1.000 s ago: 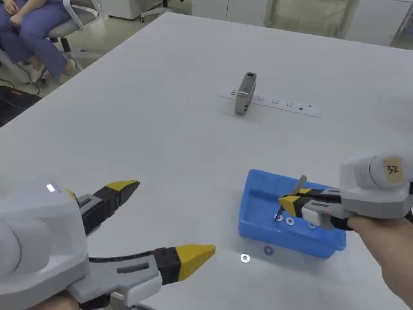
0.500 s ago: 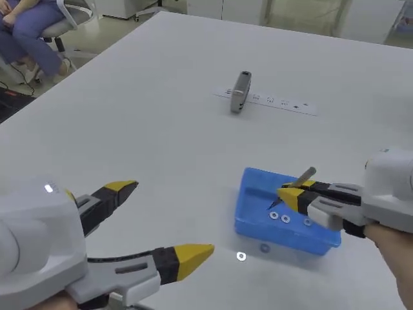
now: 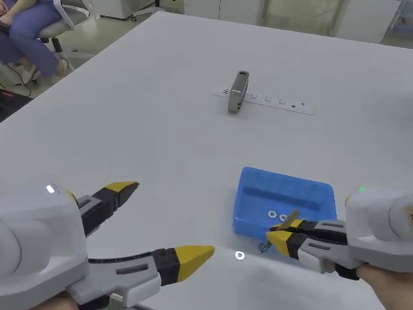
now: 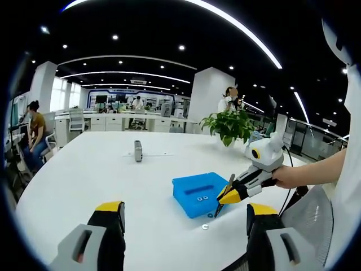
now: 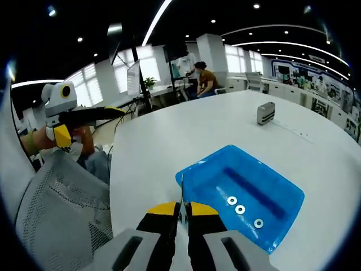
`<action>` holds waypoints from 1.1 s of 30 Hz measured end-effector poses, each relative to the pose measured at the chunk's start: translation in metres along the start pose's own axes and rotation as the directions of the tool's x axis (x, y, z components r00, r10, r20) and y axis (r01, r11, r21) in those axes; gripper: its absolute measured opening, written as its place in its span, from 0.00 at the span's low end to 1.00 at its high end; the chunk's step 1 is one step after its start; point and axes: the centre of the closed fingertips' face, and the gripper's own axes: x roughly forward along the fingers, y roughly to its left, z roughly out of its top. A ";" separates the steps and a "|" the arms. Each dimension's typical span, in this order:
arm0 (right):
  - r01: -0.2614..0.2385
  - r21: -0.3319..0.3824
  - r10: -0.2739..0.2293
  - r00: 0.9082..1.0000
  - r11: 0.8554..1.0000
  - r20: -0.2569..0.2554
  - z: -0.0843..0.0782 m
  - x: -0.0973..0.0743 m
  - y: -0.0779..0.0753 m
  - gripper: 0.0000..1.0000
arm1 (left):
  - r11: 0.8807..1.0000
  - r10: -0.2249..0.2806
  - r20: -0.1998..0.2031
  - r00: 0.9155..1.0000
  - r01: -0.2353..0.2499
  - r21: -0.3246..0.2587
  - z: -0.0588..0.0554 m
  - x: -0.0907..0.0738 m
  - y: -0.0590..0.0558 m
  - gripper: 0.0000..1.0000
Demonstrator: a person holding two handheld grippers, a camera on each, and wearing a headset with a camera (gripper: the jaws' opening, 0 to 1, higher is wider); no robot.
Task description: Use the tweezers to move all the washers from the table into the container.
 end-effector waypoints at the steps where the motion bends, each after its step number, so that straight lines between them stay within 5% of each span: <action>1: 0.010 0.002 -0.010 1.000 1.000 -0.003 0.000 0.001 -0.003 0.03 | 1.000 0.001 0.000 1.000 -0.001 -0.001 0.000 -0.001 0.001 0.91; 9: 0.034 -0.006 -0.034 0.999 0.999 -0.013 0.008 0.007 -0.015 0.02 | 1.000 -0.018 0.007 1.000 0.018 0.003 0.001 -0.002 -0.002 0.92; 14: 0.011 0.025 -0.011 1.000 1.000 -0.016 0.008 0.007 -0.009 0.03 | 0.999 -0.033 0.010 0.999 0.033 0.003 0.002 0.000 -0.006 0.93; 28: -0.006 -0.029 0.004 0.998 1.000 -0.064 0.000 0.010 -0.002 0.04 | 0.999 -0.043 0.006 0.999 0.043 0.005 0.002 0.001 -0.007 0.93; 33: 0.005 -0.113 -0.015 0.996 0.994 -0.089 -0.002 0.010 0.000 0.03 | 0.999 -0.042 0.004 0.999 0.042 0.005 0.001 0.001 -0.008 0.93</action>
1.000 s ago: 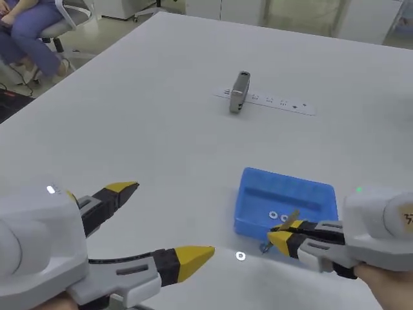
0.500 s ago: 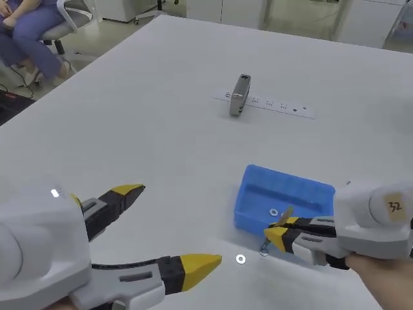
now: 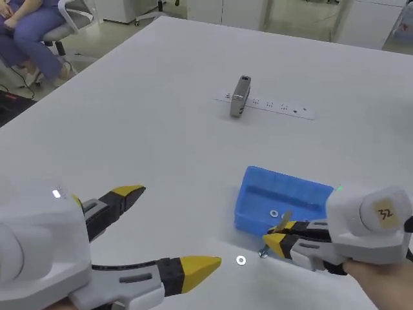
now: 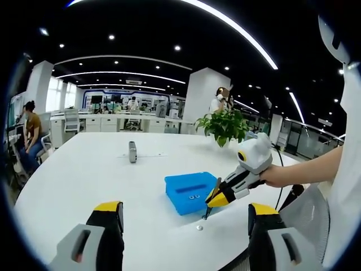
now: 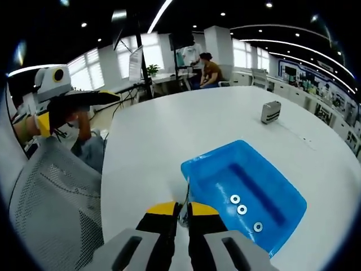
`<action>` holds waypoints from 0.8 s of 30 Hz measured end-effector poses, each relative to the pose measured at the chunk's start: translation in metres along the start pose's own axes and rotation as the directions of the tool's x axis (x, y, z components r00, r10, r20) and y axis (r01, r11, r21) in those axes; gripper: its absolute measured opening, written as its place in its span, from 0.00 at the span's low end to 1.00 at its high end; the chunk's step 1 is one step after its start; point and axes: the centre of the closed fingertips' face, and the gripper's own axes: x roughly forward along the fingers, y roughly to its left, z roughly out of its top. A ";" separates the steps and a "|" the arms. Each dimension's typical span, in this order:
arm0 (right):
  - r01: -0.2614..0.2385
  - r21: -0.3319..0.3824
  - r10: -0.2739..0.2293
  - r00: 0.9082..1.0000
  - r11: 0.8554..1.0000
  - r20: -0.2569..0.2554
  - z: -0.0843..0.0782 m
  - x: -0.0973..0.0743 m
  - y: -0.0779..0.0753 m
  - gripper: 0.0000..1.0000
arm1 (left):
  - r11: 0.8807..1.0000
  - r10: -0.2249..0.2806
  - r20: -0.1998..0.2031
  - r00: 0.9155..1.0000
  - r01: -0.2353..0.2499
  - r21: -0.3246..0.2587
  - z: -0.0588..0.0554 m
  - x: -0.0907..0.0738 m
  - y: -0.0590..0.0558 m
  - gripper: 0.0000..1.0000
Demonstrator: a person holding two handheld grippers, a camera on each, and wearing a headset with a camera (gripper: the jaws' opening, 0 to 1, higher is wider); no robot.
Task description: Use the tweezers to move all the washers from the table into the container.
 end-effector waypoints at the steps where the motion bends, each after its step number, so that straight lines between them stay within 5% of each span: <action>1: -0.005 -0.020 0.005 1.000 1.000 -0.005 0.000 0.000 0.001 0.03 | 1.000 0.002 0.002 1.000 -0.002 0.000 0.000 0.000 0.001 0.93; 3: -0.011 -0.072 0.010 1.000 0.997 -0.018 0.000 0.001 0.004 0.03 | 1.000 0.002 0.003 1.000 -0.002 -0.002 0.000 -0.001 0.001 0.93; 9: -0.044 -0.053 0.045 0.999 0.998 0.013 0.010 -0.001 0.012 0.02 | 1.000 0.010 0.005 1.000 -0.010 -0.003 0.000 -0.002 0.003 0.93; 14: -0.094 -0.059 0.097 0.993 0.994 0.062 0.034 -0.008 0.019 0.03 | 1.000 0.012 0.003 1.000 -0.012 -0.003 -0.001 -0.003 0.005 0.93; 19: -0.177 -0.106 0.188 0.976 0.979 0.111 0.062 -0.018 0.029 0.03 | 1.000 0.013 0.004 1.000 -0.013 -0.005 -0.002 -0.003 0.005 0.93; 24: -0.170 -0.177 0.191 0.975 0.969 0.109 0.079 -0.026 0.025 0.03 | 1.000 0.013 0.006 1.000 -0.013 -0.003 -0.001 -0.003 0.005 0.92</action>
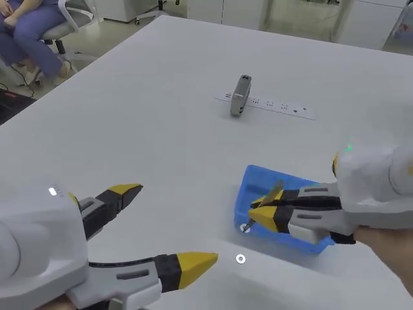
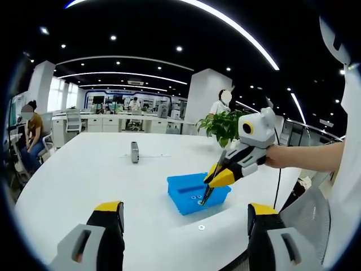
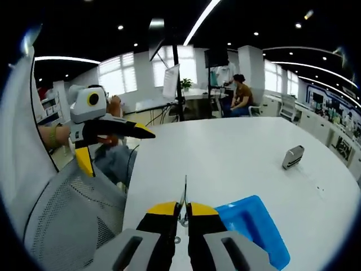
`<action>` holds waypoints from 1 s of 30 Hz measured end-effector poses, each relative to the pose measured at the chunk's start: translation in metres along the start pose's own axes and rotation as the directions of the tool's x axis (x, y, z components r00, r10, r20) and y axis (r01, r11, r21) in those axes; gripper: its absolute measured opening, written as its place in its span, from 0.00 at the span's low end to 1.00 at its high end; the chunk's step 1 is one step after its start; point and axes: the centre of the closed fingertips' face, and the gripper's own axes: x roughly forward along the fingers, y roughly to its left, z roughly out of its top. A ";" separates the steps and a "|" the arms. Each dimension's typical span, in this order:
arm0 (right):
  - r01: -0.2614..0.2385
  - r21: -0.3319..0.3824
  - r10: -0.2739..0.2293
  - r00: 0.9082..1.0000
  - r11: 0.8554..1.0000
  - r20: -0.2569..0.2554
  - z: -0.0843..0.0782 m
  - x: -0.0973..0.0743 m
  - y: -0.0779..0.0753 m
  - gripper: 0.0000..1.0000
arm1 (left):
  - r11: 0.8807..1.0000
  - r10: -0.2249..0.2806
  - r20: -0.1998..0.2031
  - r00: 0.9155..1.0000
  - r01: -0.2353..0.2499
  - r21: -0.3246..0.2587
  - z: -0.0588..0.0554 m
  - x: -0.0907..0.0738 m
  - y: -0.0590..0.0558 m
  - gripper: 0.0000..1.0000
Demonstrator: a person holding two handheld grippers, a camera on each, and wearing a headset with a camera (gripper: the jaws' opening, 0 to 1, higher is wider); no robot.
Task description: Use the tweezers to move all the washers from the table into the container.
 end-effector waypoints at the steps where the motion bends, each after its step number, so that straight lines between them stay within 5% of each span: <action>1: 0.005 -0.004 -0.005 1.000 1.000 0.000 0.002 -0.001 -0.003 0.03 | 1.000 0.001 0.000 1.000 -0.001 0.001 0.000 0.000 0.000 0.92; 6: 0.090 0.023 -0.091 0.996 0.996 0.009 0.006 -0.006 -0.029 0.03 | 1.000 0.002 0.002 1.000 -0.002 0.000 0.000 0.000 0.001 0.92; 9: 0.193 0.082 -0.193 0.981 0.978 -0.007 0.001 -0.009 -0.054 0.03 | 1.000 0.005 0.001 1.000 -0.005 -0.003 0.000 0.000 -0.001 0.92; 15: 0.264 0.208 -0.266 0.964 0.942 -0.019 -0.010 -0.007 -0.075 0.03 | 1.000 0.006 0.003 1.000 -0.006 -0.006 0.002 -0.004 -0.006 0.92; 21: 0.315 0.233 -0.309 0.949 0.920 -0.063 -0.024 0.002 -0.082 0.03 | 0.999 -0.032 0.017 0.999 0.031 0.008 0.011 -0.002 -0.009 0.92; 30: 0.386 0.271 -0.376 0.922 0.882 -0.090 -0.045 0.011 -0.084 0.03 | 0.994 -0.097 0.020 0.995 0.095 0.060 0.017 -0.009 0.003 0.91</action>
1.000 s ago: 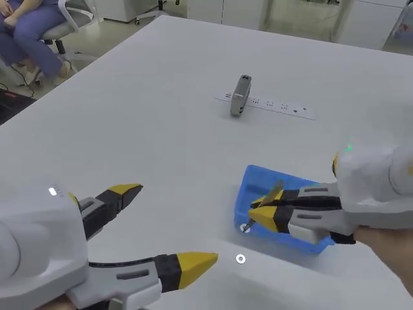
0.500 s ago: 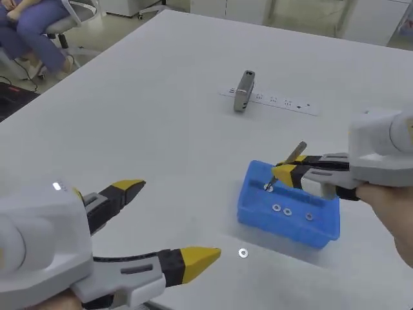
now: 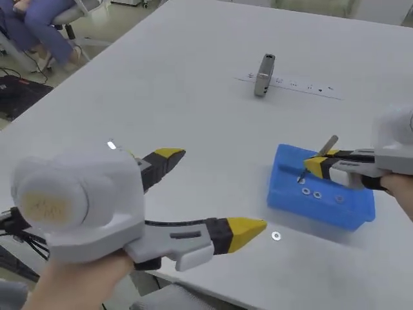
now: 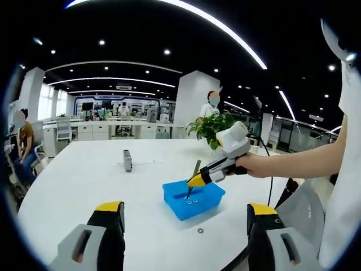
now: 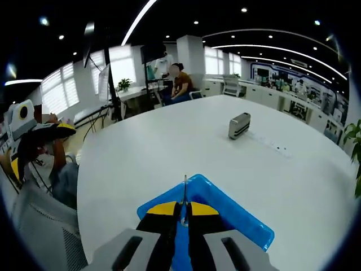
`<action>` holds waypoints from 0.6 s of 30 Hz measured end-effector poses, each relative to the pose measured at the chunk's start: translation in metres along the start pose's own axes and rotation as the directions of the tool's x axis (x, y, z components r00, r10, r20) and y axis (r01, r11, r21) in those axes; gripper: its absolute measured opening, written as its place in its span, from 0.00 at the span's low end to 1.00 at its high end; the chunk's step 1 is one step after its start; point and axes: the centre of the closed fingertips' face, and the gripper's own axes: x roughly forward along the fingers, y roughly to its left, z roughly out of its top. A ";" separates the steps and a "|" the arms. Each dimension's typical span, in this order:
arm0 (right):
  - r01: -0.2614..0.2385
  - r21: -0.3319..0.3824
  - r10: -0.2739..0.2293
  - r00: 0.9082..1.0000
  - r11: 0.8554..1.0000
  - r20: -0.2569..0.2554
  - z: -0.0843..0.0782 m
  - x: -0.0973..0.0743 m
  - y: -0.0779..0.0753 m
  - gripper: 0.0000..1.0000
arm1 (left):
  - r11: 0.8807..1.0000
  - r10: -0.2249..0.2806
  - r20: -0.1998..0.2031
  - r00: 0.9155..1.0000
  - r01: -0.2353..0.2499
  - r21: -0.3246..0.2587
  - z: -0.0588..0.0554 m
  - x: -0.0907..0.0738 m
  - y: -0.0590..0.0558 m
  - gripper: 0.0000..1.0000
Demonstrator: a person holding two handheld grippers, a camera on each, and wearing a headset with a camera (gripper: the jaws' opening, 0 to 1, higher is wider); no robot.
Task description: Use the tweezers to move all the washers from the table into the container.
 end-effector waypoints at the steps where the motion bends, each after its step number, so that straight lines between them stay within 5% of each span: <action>1: 0.011 0.005 -0.011 1.000 1.000 0.003 -0.001 0.001 -0.001 0.03 | 1.000 -0.009 -0.002 1.000 0.009 0.005 -0.001 -0.001 0.000 0.91; 4: 0.028 0.029 -0.028 1.000 0.999 0.003 -0.004 0.004 -0.001 0.03 | 0.998 -0.039 -0.030 0.999 0.040 0.038 -0.008 -0.002 0.002 0.91; 11: 0.051 0.038 -0.050 0.999 0.998 -0.015 -0.009 0.012 -0.001 0.03 | 0.997 -0.077 -0.018 0.997 0.077 0.016 -0.010 0.008 0.011 0.91; 18: 0.056 0.019 -0.055 0.997 0.998 -0.048 -0.019 0.014 -0.004 0.03 | 0.994 -0.108 -0.020 0.994 0.109 0.019 -0.011 0.018 0.005 0.91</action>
